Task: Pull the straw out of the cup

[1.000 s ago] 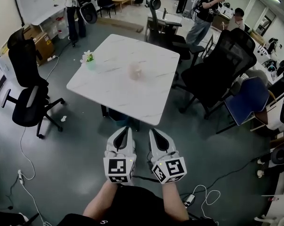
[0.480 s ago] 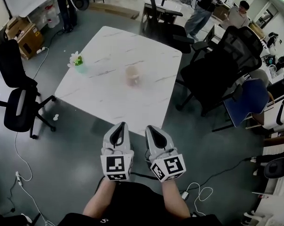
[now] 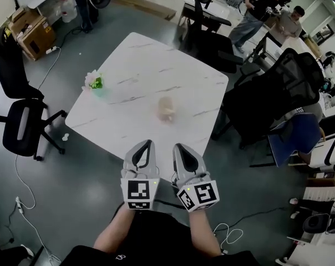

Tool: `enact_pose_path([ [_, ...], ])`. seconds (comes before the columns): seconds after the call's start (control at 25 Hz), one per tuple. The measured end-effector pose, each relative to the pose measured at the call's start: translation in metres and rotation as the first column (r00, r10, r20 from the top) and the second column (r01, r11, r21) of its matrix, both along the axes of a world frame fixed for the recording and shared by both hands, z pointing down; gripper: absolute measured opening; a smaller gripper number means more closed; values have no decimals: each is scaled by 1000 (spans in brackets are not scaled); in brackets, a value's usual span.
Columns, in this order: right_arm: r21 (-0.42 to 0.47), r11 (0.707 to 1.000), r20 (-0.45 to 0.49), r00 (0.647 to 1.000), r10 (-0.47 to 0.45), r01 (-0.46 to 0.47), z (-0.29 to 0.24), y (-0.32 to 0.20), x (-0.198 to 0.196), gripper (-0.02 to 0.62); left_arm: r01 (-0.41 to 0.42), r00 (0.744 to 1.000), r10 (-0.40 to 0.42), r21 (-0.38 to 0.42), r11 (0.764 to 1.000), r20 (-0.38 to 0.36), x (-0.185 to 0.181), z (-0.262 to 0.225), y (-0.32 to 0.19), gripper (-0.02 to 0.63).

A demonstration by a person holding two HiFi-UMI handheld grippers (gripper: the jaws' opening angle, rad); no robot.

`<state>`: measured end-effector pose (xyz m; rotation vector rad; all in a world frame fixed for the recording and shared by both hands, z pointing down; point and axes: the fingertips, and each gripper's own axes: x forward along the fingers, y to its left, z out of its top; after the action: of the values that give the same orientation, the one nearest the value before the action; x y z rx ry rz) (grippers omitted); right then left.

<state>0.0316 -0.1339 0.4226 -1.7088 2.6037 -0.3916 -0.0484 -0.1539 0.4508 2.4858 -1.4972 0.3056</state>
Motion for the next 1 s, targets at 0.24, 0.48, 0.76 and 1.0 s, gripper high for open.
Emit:
enact_pose_path([
  [0.24,-18,999,2,999,44,-44,8,-24,17,3,-33,999,33,-19,999,0,15,7,-29,2],
  [0.48,-41,997,5,997,72,-72,15,-37,28,3,-46,999,46,-36,998,-1,24,13,-43,2],
  [0.76,-79,995,20,998,61,-59,32,-50,28,3,-36,999,37,-75,997,11,29,26,-55,2],
  [1.0,-115,993,15,999,40,-38,49,-69,34,5,-10,1000,13,-120,993,21,30,42,-64,2],
])
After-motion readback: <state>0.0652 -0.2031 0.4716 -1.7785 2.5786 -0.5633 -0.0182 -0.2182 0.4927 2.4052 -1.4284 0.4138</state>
